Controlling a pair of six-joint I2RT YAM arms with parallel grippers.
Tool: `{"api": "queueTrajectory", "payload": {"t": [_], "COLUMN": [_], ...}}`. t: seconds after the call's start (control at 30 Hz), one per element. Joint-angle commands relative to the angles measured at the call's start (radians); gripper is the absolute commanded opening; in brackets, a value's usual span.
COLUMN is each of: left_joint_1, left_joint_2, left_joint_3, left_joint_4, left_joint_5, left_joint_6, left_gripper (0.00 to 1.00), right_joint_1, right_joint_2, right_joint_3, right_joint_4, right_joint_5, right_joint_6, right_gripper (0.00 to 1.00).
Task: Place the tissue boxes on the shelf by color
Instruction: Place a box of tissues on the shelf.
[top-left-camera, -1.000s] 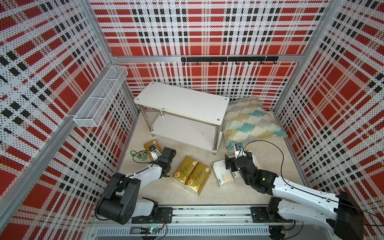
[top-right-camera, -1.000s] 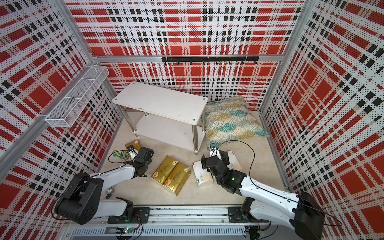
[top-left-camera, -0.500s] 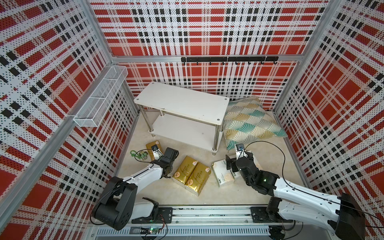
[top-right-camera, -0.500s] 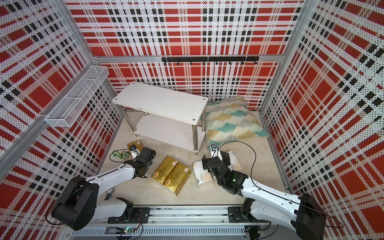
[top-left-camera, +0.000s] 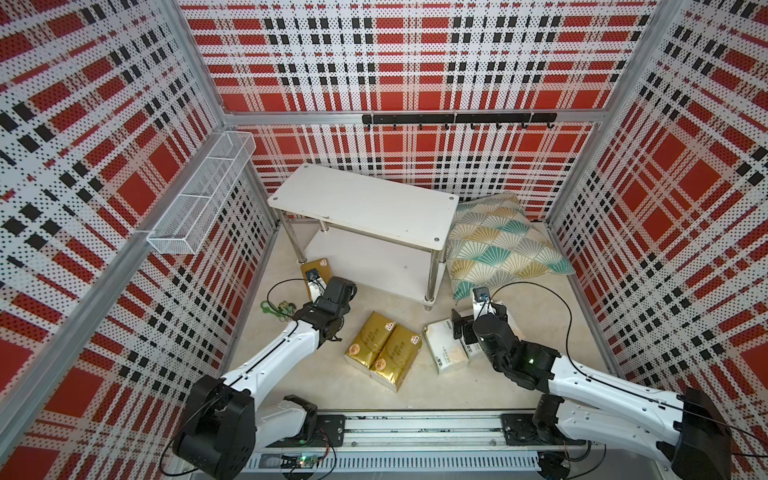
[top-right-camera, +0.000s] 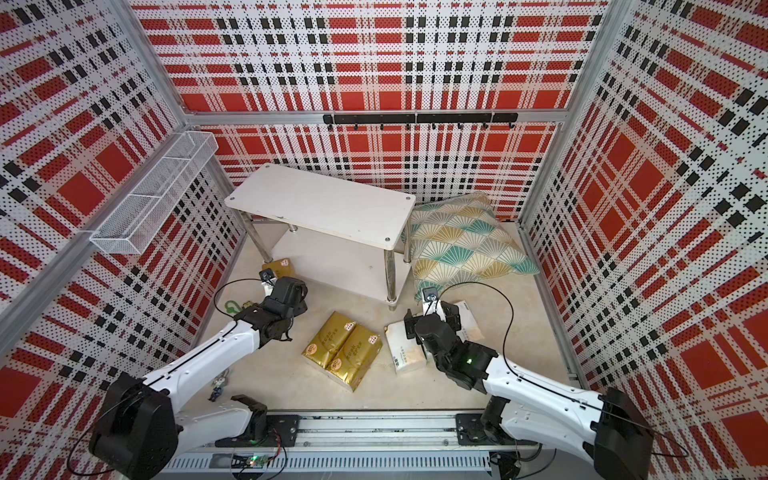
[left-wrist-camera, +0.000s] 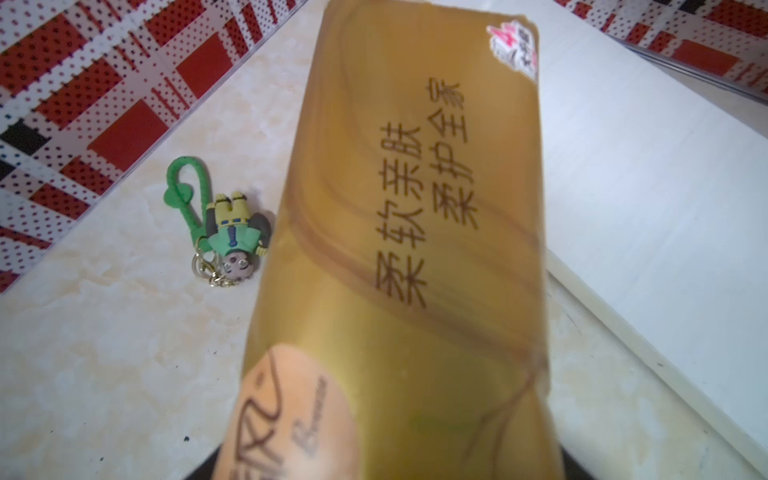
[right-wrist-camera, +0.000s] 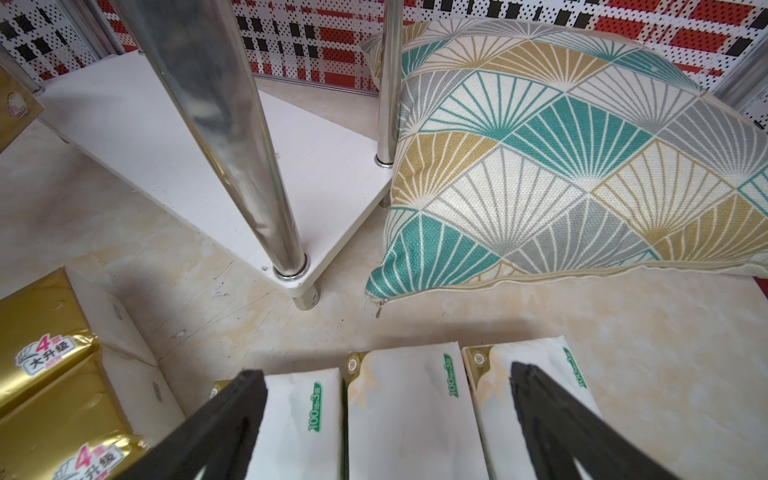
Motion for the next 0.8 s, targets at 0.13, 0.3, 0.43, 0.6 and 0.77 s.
{"api": "queueTrajectory", "payload": {"t": [0.13,0.3,0.43,0.6,0.77], "left_joint_1": [-0.005,0.042,0.103,0.188,0.276], "left_joint_2": [0.017,0.07,0.116,0.176,0.181], "left_joint_3": [0.08,0.118,0.167,0.231,0.222], "left_joint_4": [0.004,0.093,0.146,0.15,0.197], "left_joint_5": [0.084,0.191,0.286,0.371,0.489], "left_joint_6": [0.191,0.363,0.455,0.563,0.634], "left_gripper": [0.68,0.7,0.69,0.68,0.68], "right_joint_1": [0.008,0.009,0.009,0.008,0.009], "right_joint_2": [-0.017,-0.011,-0.026,-0.04,-0.035], "right_joint_3": [-0.019,-0.013,-0.017,-0.022,-0.026], "right_joint_4": [0.011,0.014,0.019,0.022,0.028], "right_joint_5": [0.019,0.021,0.026,0.03,0.027], "right_joint_6": [-0.004,-0.011,-0.01,-0.012,-0.013], "right_gripper": [1.0,1.0,1.0,1.0,1.0]}}
